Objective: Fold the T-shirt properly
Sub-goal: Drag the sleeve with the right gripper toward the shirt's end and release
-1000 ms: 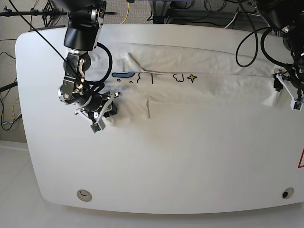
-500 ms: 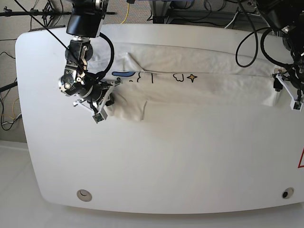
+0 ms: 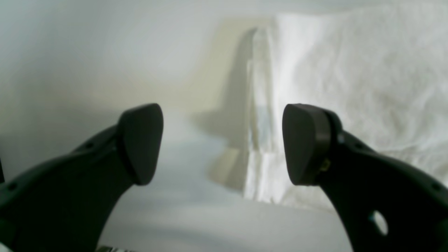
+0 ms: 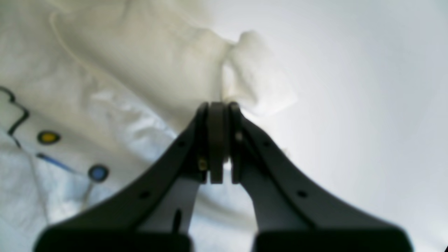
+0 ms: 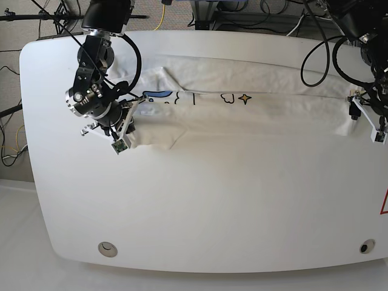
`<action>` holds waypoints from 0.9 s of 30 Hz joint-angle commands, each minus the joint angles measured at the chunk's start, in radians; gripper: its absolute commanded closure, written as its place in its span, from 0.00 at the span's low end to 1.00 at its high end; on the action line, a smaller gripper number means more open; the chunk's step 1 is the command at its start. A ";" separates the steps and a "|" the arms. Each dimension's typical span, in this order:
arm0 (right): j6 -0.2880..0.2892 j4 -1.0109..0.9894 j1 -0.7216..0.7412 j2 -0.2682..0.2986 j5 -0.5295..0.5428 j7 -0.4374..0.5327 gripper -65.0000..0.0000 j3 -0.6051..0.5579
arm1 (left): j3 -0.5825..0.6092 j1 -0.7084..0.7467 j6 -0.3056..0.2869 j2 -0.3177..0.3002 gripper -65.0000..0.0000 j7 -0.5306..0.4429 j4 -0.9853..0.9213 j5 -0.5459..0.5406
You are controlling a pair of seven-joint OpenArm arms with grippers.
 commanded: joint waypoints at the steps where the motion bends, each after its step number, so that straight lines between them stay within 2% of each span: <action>1: 0.001 0.062 -0.002 0.003 0.005 -0.010 1.00 0.000 | 0.008 -0.012 0.002 -0.017 0.25 -0.022 0.015 -0.003; 7: 0.001 0.139 -0.038 0.002 0.005 -0.108 1.00 0.000 | 0.038 -0.012 0.002 -0.017 0.25 -0.027 0.014 -0.003; 27: 0.001 0.211 -0.171 0.002 0.004 -0.117 1.00 -0.001 | 0.038 -0.046 0.002 -0.020 0.26 -0.030 -0.120 -0.003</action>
